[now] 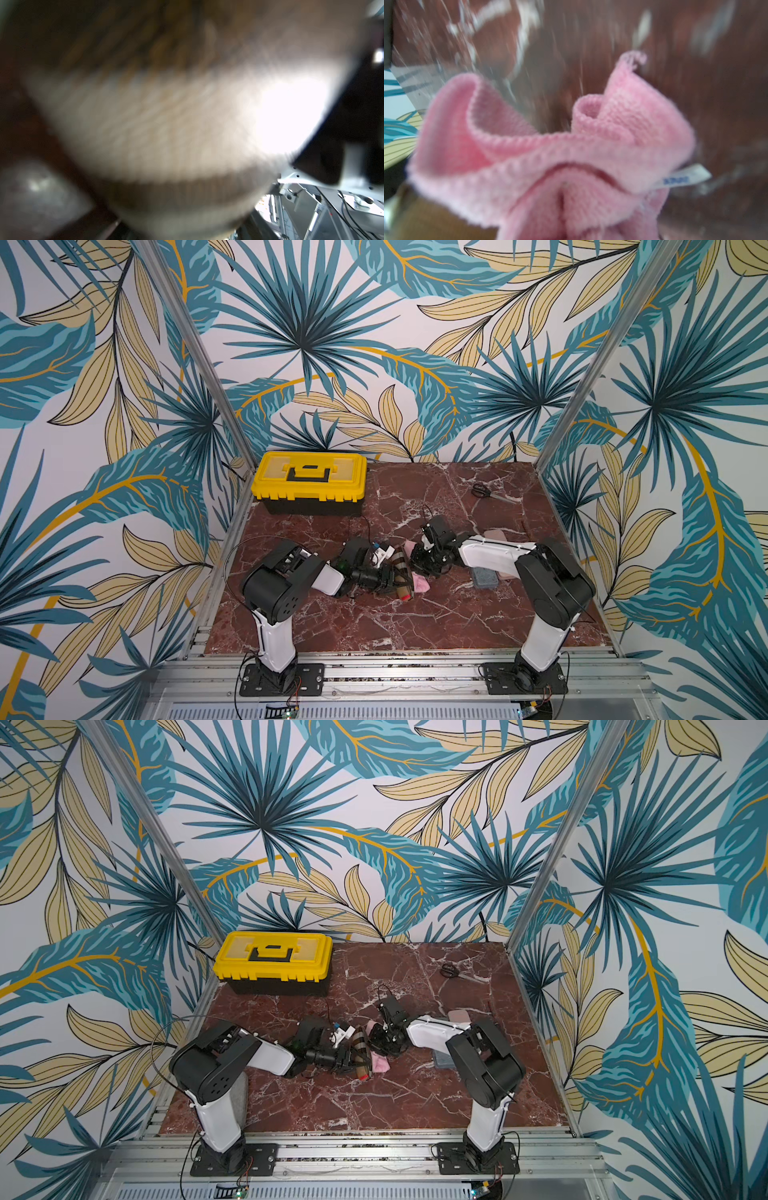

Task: Wipe the eyeglass case
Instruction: Wipe the dirt from the eyeglass case.

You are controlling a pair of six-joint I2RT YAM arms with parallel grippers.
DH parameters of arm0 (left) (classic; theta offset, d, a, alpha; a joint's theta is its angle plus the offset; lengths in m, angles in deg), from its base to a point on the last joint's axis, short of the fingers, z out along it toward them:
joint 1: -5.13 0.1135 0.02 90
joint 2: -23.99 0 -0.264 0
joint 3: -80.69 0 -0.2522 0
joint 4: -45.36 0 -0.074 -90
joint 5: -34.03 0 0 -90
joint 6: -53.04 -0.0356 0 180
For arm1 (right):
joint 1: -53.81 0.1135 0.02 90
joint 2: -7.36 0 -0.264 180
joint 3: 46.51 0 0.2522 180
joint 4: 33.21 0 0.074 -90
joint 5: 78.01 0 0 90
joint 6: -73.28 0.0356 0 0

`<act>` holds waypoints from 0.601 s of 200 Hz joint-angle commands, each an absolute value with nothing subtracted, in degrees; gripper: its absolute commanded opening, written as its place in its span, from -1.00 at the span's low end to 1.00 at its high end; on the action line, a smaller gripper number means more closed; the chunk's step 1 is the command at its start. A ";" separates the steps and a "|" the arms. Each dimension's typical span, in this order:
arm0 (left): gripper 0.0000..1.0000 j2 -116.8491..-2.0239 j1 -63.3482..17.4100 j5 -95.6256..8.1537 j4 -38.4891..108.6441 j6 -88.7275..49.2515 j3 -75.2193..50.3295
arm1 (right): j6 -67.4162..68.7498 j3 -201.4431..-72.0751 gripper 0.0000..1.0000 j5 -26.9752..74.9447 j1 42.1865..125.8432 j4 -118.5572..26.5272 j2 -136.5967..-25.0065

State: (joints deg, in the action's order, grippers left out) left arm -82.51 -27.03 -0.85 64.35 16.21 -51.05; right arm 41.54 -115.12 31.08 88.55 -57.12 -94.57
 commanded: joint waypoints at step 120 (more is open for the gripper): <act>-1.00 -84.30 -27.35 -3.06 63.44 15.95 -49.53 | 37.95 -112.13 -1.00 46.12 89.88 -61.46 -92.37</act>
